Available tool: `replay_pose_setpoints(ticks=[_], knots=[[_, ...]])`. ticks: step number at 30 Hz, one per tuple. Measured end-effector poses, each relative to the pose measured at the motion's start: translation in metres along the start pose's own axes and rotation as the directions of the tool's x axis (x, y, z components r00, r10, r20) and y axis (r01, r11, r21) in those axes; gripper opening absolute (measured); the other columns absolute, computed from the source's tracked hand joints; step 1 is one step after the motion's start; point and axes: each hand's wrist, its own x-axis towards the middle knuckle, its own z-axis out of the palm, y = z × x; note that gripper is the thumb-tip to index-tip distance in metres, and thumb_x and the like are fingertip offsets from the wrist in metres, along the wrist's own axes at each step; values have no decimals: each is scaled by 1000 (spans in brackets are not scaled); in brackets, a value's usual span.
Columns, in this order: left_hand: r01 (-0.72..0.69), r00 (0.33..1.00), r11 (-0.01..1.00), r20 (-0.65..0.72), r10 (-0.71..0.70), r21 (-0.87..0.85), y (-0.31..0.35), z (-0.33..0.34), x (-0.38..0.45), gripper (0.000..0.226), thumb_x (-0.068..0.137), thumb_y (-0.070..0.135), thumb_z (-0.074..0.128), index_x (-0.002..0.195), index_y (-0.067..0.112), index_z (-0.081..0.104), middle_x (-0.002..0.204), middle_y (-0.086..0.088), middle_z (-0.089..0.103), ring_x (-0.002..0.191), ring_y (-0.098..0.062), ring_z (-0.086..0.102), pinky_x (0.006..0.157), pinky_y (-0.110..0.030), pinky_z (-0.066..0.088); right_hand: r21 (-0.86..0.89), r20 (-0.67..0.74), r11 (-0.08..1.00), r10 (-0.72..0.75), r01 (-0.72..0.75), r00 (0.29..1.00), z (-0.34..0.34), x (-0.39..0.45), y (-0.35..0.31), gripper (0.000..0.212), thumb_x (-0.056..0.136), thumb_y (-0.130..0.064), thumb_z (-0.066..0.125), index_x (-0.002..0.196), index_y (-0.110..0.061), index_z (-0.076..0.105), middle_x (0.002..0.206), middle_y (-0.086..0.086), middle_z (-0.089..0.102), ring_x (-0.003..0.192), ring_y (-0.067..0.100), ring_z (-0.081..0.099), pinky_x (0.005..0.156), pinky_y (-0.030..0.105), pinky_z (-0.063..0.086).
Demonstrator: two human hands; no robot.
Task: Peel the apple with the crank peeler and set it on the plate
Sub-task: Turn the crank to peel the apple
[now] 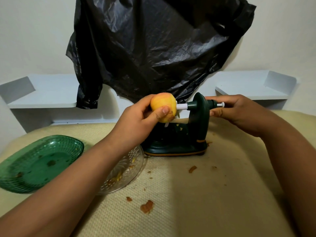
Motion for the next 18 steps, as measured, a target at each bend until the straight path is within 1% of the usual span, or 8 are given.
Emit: replay_pose_setpoints(ticks=[2, 5, 6, 9, 11, 13, 16, 18], knots=[[1, 1000, 998, 21, 0, -62, -6, -1, 0, 39, 93, 51, 64, 131, 45, 58, 113, 19, 71, 107, 8, 64, 86, -11, 51, 24, -12, 1000, -8, 8, 1000, 2, -1, -1, 52, 64, -62, 72, 114, -49, 70, 109, -19, 73, 108, 7, 64, 102, 46, 44], [66, 987, 994, 153, -52, -86, -21, -3, -3, 67, 84, 58, 70, 144, 51, 41, 130, 25, 63, 121, 7, 58, 97, -17, 49, 28, -55, 1000, -14, 15, 998, 6, 0, 2, 51, 59, -68, 73, 102, -39, 73, 81, -18, 71, 78, -2, 64, 76, 41, 50], [93, 976, 994, 204, -80, -54, -26, -2, -5, 78, 79, 61, 74, 147, 53, 35, 133, 27, 60, 124, 5, 57, 101, -22, 49, 37, -75, 999, 3, -1, 997, 6, 2, 4, 55, 56, -71, 75, 98, -36, 72, 77, -12, 70, 76, 3, 65, 73, 43, 51], [122, 951, 991, 279, -130, 46, -36, 4, -4, 96, 67, 61, 84, 146, 53, 30, 122, 37, 60, 113, 12, 60, 92, -15, 53, 128, -94, 990, 72, -59, 993, 7, 3, 9, 62, 48, -72, 80, 95, -34, 69, 91, 7, 72, 93, 28, 71, 91, 55, 54], [125, 950, 988, 277, -147, 93, -40, 6, -2, 100, 61, 60, 86, 145, 50, 33, 119, 34, 61, 107, 14, 61, 87, -12, 54, 213, -83, 975, 87, -67, 993, 8, 3, 10, 55, 46, -67, 83, 91, -37, 70, 96, 13, 72, 94, 32, 71, 92, 55, 55], [133, 950, 983, 268, -162, 124, -42, 8, -1, 97, 56, 65, 86, 139, 51, 37, 119, 31, 62, 105, 14, 62, 85, -12, 54, 291, -57, 954, 96, -76, 994, 9, 5, 11, 45, 50, -57, 84, 87, -35, 70, 91, 13, 74, 88, 30, 73, 89, 52, 56], [157, 948, 980, 258, -184, 121, -44, 8, -1, 89, 53, 66, 85, 129, 53, 41, 119, 31, 61, 104, 13, 62, 88, -15, 54, 368, 9, 926, 89, -86, 996, 10, 6, 12, 42, 56, -51, 83, 86, -26, 70, 76, 8, 72, 72, 23, 70, 71, 41, 56], [167, 948, 980, 256, -190, 109, -44, 9, -1, 87, 53, 65, 86, 127, 53, 42, 119, 30, 61, 106, 9, 62, 90, -18, 54, 453, 87, 885, 78, -110, 993, 11, 6, 10, 40, 65, -46, 81, 90, -18, 68, 70, 7, 68, 68, 24, 70, 59, 34, 55]])
